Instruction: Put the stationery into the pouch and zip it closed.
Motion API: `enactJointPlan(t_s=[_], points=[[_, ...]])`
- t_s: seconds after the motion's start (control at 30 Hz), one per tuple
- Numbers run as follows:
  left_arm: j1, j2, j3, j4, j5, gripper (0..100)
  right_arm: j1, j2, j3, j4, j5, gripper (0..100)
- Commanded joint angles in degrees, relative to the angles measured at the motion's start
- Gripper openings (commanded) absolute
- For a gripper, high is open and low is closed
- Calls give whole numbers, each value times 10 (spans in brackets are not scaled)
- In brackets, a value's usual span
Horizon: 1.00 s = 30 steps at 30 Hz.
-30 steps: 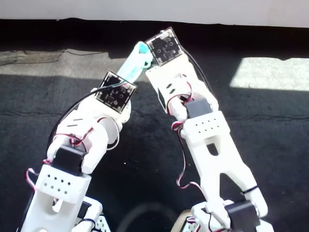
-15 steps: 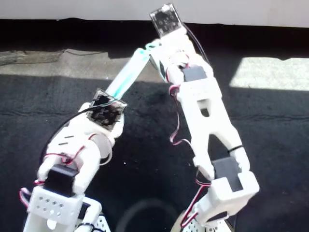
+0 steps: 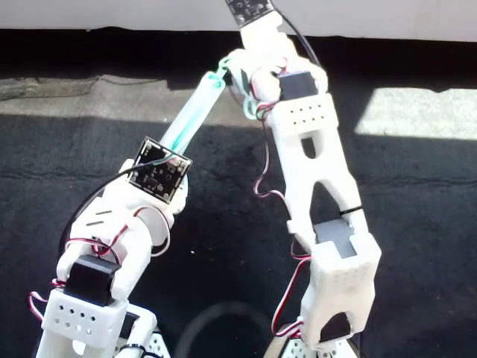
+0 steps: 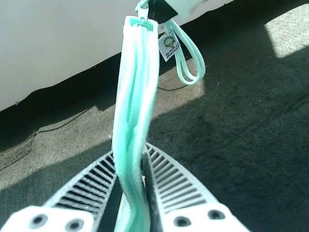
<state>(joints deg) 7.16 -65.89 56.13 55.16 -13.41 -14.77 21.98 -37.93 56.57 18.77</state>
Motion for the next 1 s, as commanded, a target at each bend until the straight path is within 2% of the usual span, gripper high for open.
enactJointPlan(t_s=[0.0, 0.1, 0.27, 0.43, 0.53, 0.8, 0.97], points=[[-44, 20, 28, -27, -1, 10, 37, -2, -66, 30, 2, 6], [-65, 36, 24, -81, -1, 10, 16, -2, -94, 80, 2, 58], [-105, 79, 22, -156, -4, 10, -44, -2, -176, 166, 2, 268], [-145, 151, -77, -168, -4, 10, -83, -2, -300, 236, 1, 277], [-177, 218, -160, -176, -4, 10, -87, -2, -392, 283, -33, 277], [-271, 449, -385, -180, -4, 10, -36, -2, -558, 439, -90, 277], [-305, 505, -495, -179, -4, 10, -7, -2, -586, 445, -91, 277]])
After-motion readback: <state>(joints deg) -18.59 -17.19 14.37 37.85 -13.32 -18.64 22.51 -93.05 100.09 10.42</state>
